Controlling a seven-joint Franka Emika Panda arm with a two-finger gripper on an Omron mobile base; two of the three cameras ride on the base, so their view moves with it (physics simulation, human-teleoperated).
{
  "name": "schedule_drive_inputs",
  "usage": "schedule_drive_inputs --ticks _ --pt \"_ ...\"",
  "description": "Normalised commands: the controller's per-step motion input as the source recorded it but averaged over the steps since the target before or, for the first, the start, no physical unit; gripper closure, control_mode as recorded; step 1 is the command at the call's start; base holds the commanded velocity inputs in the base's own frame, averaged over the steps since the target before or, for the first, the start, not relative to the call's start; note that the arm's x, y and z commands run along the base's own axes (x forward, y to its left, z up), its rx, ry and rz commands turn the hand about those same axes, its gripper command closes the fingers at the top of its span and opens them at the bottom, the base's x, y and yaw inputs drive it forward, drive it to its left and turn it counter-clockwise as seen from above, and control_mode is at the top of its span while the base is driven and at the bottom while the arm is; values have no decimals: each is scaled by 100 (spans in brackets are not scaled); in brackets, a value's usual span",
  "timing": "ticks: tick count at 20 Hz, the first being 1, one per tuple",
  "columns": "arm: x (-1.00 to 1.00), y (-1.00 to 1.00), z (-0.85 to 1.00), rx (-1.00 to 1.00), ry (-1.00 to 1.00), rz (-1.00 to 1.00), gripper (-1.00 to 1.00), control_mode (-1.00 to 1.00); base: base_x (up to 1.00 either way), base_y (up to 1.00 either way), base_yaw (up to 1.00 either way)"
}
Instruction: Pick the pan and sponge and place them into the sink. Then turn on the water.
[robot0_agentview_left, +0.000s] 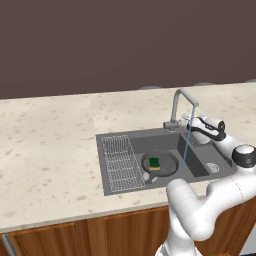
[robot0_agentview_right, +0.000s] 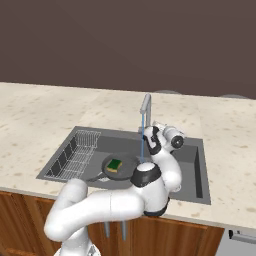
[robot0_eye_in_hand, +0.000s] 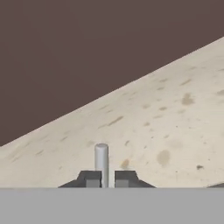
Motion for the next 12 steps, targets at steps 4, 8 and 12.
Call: schedule_drive_inputs --ticks 4,8,12 --pt "-37 -51 5 7 -1 0 100 -100 0 0 0" --pt "-15 -41 42 10 -3 0 100 -100 0 0 0" --pt "-18 -45 49 8 -2 0 100 -100 0 0 0"
